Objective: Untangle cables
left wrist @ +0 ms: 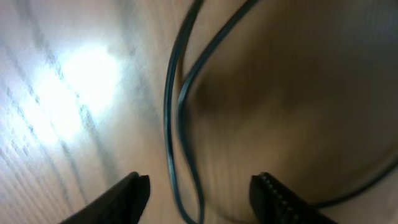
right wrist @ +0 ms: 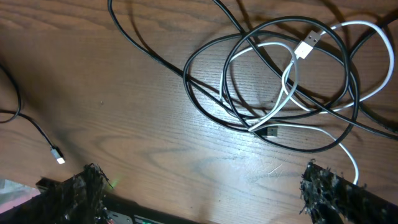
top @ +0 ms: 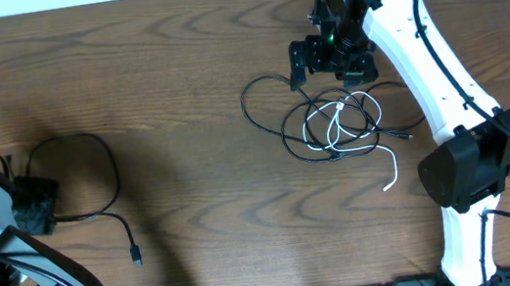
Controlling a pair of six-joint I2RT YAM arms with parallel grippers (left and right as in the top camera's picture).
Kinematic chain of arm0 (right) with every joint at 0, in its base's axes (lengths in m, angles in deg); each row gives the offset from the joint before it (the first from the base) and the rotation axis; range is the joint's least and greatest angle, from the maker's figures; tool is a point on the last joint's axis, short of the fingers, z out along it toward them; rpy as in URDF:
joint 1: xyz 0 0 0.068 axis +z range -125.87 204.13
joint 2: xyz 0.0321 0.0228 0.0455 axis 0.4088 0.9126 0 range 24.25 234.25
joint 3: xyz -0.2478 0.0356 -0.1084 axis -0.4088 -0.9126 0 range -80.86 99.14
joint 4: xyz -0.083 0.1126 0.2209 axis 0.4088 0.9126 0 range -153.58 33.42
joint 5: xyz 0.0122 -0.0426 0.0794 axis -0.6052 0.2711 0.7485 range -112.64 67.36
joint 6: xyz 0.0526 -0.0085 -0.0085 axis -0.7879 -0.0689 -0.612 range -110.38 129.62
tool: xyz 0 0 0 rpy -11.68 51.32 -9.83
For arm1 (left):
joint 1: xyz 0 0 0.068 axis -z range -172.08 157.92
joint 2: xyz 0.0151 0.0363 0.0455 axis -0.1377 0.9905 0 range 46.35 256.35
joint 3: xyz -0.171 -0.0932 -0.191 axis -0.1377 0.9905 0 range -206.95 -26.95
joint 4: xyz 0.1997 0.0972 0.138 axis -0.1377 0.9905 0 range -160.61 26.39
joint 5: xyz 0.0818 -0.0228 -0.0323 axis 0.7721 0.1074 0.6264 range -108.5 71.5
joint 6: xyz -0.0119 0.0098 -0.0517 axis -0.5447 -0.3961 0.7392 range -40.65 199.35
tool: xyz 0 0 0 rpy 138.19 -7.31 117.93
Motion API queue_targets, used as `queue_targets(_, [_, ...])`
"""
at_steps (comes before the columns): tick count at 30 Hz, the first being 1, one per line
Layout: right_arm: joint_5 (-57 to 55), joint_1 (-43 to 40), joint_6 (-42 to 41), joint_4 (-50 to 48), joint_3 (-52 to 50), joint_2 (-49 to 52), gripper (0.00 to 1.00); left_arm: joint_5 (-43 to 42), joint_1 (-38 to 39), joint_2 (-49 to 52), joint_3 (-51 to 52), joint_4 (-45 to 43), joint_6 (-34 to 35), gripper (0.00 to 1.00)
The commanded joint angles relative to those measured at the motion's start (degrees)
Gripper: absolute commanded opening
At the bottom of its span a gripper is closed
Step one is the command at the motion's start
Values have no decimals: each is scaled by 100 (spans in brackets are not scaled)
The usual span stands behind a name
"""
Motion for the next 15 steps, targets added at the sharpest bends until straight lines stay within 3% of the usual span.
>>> queue_targets(1, [-11,70,68,15,48,-186,99,317,17,59,361,35,-11,59])
queue_targets(7, [-11,63,68,15,48,-186,99,350,48,129,841,-291,-15,58])
queue_targets(15, [-11,83,68,15,48,-186,99,352,57,162,1226,-960,-15,44])
